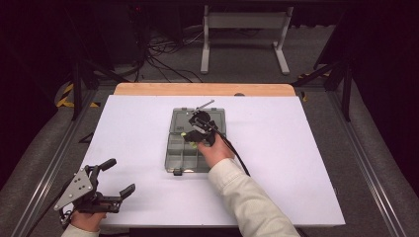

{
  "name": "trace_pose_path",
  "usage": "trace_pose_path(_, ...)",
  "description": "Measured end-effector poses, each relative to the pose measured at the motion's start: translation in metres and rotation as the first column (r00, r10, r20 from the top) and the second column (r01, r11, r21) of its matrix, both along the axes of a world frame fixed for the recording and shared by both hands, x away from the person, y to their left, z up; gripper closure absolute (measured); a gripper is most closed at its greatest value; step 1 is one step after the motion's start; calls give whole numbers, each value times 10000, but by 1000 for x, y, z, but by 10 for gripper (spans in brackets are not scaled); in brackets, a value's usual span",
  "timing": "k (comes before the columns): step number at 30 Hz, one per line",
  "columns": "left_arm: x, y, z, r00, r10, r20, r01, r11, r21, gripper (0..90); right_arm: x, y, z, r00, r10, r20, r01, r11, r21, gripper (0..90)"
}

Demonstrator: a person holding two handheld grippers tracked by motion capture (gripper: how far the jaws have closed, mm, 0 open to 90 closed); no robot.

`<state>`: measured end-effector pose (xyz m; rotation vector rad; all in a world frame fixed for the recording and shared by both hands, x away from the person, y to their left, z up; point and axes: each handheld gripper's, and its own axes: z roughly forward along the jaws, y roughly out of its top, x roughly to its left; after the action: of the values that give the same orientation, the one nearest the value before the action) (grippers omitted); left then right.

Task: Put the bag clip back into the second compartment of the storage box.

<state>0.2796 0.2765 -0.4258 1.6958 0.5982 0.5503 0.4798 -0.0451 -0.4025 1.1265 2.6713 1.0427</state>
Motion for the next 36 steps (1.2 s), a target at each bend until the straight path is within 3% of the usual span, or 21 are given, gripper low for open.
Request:
trace_pose_path(16,0,0,0,10000,12,2,-12,10000,6,21,0,-3,-3,9997,-73,-245,73,10000,7,767)
trace_pose_path(25,-2,2,0,10000,99,-2,-99,9999,-46,21,-1,-5,2,10000,14,-54,-14,10000,38,717)
trace_pose_path(30,-1,1,0,10000,50,-25,-50,10000,-22,21,-11,-8,18,9979,205,616,-207,9998,24,574)
trace_pose_path(36,-2,1,0,10000,68,-4,-68,10000,-60,21,-33,-16,44,9875,515,1492,-535,9985,94,400)
